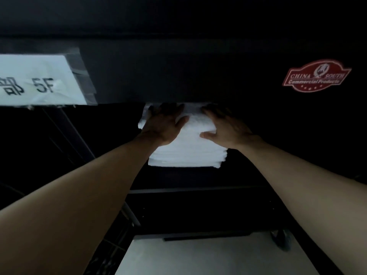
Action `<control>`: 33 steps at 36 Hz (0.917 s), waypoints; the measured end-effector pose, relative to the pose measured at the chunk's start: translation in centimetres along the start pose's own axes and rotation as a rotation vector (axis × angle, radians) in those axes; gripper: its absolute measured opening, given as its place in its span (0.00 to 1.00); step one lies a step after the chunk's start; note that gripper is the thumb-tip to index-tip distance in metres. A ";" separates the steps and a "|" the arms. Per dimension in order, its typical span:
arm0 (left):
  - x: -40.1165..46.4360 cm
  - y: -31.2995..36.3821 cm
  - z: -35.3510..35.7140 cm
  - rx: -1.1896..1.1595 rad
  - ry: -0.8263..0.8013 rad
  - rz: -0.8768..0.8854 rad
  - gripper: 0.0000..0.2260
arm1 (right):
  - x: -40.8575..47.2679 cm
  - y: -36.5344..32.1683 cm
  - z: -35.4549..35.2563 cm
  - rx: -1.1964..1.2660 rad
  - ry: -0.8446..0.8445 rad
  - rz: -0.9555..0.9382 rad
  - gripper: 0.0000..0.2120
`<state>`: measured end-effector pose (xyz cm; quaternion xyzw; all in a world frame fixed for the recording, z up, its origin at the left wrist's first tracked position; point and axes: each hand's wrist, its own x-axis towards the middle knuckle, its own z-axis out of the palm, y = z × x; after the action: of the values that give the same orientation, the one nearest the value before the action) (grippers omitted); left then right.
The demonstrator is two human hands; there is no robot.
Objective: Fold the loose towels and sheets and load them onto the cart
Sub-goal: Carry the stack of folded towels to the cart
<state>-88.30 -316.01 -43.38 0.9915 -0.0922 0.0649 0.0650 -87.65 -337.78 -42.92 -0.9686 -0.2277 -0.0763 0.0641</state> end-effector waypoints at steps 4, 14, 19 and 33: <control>-1.3 0.8 -1.0 -0.019 0.039 -0.024 0.26 | -0.6 -0.3 -1.2 -0.081 0.007 -0.001 0.43; -4.2 1.7 -2.4 -0.218 0.282 -0.057 0.18 | -3.7 -1.0 -3.7 0.041 0.105 0.108 0.33; -4.8 2.6 -3.2 -0.760 0.361 -0.263 0.18 | -3.5 -2.4 -4.3 0.184 0.199 0.123 0.24; -8.3 4.4 -8.2 -1.232 0.071 -0.723 0.09 | -2.8 -10.6 -6.4 0.948 -0.047 0.618 0.08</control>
<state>-98.19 -317.73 -35.97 0.7404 0.2246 0.0078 0.6335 -95.68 -330.58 -36.18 -0.8570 0.0559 0.0782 0.5064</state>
